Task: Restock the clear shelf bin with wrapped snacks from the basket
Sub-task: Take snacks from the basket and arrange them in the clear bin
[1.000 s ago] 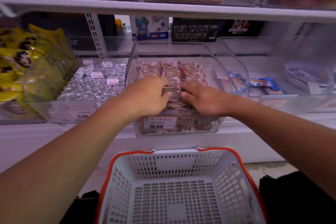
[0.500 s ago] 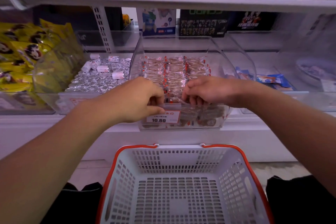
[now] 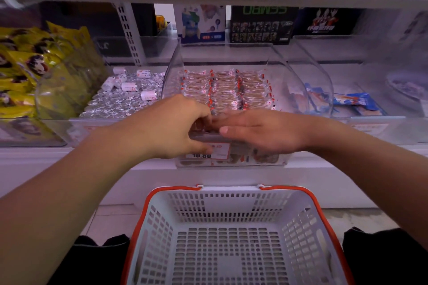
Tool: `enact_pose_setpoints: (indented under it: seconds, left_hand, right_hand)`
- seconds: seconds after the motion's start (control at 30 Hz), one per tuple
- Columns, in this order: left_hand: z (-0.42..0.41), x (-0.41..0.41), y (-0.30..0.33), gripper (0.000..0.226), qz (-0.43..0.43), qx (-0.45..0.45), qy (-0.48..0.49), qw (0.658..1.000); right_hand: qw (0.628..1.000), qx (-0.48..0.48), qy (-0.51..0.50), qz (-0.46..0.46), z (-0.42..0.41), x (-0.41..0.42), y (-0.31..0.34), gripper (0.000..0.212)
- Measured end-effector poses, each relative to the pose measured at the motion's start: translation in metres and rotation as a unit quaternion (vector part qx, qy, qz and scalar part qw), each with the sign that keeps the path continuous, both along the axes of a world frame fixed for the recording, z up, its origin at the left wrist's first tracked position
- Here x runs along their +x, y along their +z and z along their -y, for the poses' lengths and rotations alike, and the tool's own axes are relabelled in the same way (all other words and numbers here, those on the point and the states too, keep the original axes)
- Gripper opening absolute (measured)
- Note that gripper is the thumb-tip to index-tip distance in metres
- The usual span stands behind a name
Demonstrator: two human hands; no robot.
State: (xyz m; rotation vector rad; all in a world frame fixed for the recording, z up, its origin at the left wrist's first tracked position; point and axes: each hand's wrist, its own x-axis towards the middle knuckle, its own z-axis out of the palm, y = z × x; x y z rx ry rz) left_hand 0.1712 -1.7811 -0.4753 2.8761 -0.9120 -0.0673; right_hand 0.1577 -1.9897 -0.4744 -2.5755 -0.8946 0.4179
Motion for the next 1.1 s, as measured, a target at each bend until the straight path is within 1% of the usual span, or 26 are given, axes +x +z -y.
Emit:
enact_pose_setpoints:
  seconds: [0.07, 0.1, 0.13, 0.23, 0.37, 0.5, 0.57, 0.6, 0.67, 0.73, 0.77, 0.8, 0.87, 0.9, 0.93, 1.0, 1.03, 1.1]
  left_hand:
    - [0.000, 0.001, 0.000, 0.057, 0.007, -0.004, 0.003, 1.000]
    - [0.000, 0.000, 0.000, 0.060, 0.011, -0.006, -0.001, 1.000]
    - [0.000, -0.001, -0.002, 0.063, 0.011, -0.003, -0.009, 1.000]
    - [0.004, -0.006, -0.008, 0.071, -0.005, 0.021, -0.020, 1.000]
    - [0.007, -0.006, -0.011, 0.074, -0.013, 0.029, -0.011, 0.999]
    - [0.008, -0.007, -0.013, 0.068, -0.054, -0.016, -0.010, 0.998]
    - [0.010, -0.008, -0.014, 0.065, -0.060, -0.024, -0.015, 0.998]
    - [0.010, -0.008, -0.014, 0.065, -0.060, -0.026, -0.016, 0.998]
    - [0.010, -0.009, -0.013, 0.066, -0.061, -0.030, -0.014, 0.998]
    - [0.011, -0.011, -0.013, 0.069, -0.053, -0.013, -0.017, 0.998]
    - [0.010, -0.012, -0.013, 0.074, -0.047, 0.002, -0.023, 0.999]
    - [0.010, -0.013, -0.014, 0.080, -0.047, 0.015, -0.030, 0.998]
    - [0.007, -0.013, -0.017, 0.098, -0.065, 0.054, -0.026, 0.996]
    - [0.005, -0.014, -0.019, 0.104, -0.078, 0.078, -0.019, 0.994]
    - [0.003, -0.014, -0.019, 0.103, -0.089, 0.092, -0.015, 0.992]
    - [0.004, -0.014, -0.018, 0.091, -0.099, 0.085, -0.011, 0.991]
    - [0.005, -0.013, -0.015, 0.082, -0.087, 0.069, -0.013, 0.994]
    - [0.005, -0.011, -0.006, 0.061, -0.017, 0.024, -0.023, 0.999]
  right_hand:
    - [0.989, 0.034, -0.069, 0.129, 0.010, 0.004, 0.008, 0.034]
    - [0.980, 0.043, -0.097, 0.171, 0.015, 0.004, 0.011, 0.034]
    - [0.976, 0.042, -0.106, 0.185, 0.019, 0.003, 0.013, 0.035]
    - [0.985, 0.008, -0.074, 0.157, 0.021, -0.001, 0.006, 0.036]
    - [0.990, 0.021, -0.054, 0.125, 0.017, -0.003, -0.001, 0.037]
    - [0.992, 0.041, -0.049, 0.109, 0.018, -0.005, -0.001, 0.039]
    - [0.993, 0.034, -0.040, 0.103, 0.017, -0.005, -0.002, 0.038]
    - [0.993, 0.029, -0.041, 0.108, 0.016, -0.005, -0.002, 0.038]
    - [0.988, 0.048, -0.067, 0.129, 0.015, -0.004, -0.001, 0.037]
    - [0.979, 0.065, -0.068, 0.181, 0.013, -0.005, -0.002, 0.036]
    - [0.977, 0.056, -0.049, 0.201, 0.013, -0.005, -0.004, 0.037]
    - [0.980, 0.032, -0.028, 0.193, 0.013, -0.005, -0.007, 0.039]
    - [0.993, -0.050, -0.010, 0.111, 0.013, -0.006, -0.014, 0.050]
    - [0.993, -0.091, -0.014, 0.069, 0.013, -0.004, -0.017, 0.056]
    - [0.992, -0.115, -0.021, 0.039, 0.014, -0.003, -0.018, 0.060]
    - [0.992, -0.119, -0.025, 0.018, 0.013, -0.002, -0.015, 0.061]
    - [0.994, -0.102, -0.024, 0.026, 0.014, -0.004, -0.011, 0.059]
    - [0.995, -0.058, -0.014, 0.085, 0.021, -0.009, -0.003, 0.050]
